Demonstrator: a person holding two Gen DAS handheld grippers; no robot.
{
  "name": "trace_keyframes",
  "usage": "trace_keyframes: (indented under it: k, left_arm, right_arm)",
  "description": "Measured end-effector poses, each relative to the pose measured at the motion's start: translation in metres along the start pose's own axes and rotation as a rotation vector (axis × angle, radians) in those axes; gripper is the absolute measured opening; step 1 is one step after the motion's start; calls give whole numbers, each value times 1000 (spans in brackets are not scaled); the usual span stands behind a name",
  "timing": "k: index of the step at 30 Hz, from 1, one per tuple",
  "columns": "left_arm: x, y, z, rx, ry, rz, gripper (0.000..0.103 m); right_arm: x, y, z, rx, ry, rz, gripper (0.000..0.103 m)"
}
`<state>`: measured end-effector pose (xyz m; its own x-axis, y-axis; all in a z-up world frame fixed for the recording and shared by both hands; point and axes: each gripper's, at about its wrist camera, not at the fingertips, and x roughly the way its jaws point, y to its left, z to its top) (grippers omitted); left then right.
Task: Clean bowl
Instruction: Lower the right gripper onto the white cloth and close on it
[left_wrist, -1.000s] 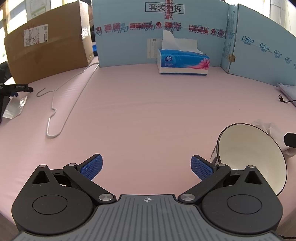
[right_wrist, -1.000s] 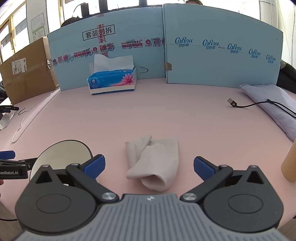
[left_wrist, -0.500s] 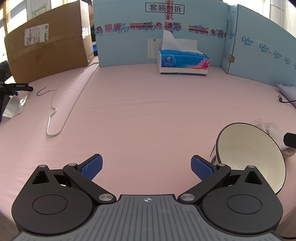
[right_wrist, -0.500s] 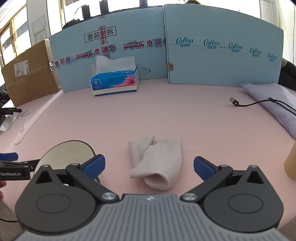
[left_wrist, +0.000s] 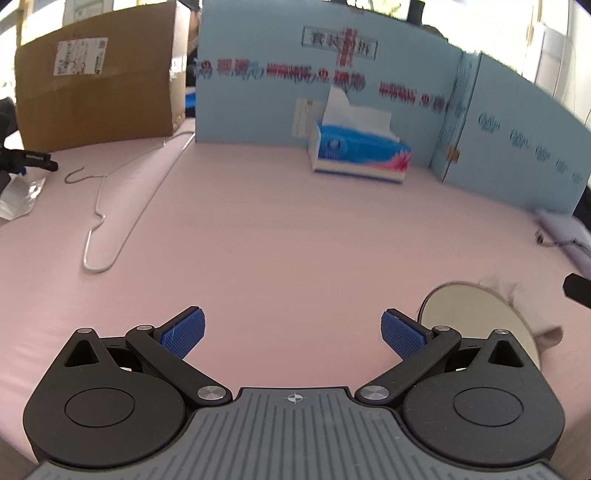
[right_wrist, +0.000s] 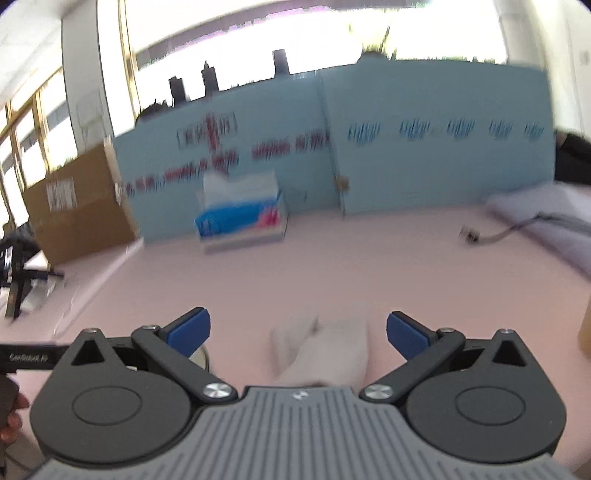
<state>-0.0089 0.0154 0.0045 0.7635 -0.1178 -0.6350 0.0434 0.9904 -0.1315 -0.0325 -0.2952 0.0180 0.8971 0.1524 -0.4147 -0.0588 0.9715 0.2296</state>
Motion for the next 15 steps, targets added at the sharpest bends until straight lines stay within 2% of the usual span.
trace_keyframes:
  k: [2, 4, 8, 9, 12, 15]
  left_arm:
    - [-3, 3, -1, -12, -31, -23, 103]
    - [-8, 7, -3, -41, -74, -66, 103]
    - [-14, 7, -2, -43, -116, -80, 98]
    - [-14, 7, -1, -44, -116, -88, 92]
    - [-12, 5, 2, -41, -89, -113, 72]
    - [-9, 0, 1, -27, -58, -168, 67]
  right_arm:
    - [-6, -2, -1, 2, -67, -28, 103]
    - [-2, -3, -1, -7, -50, -42, 103]
    - [13, -7, -2, -17, 30, -62, 78]
    - [15, -7, -2, -18, 45, -62, 71]
    - [25, -4, -4, -44, 89, -64, 66]
    - [29, 2, -9, -85, 104, -75, 63]
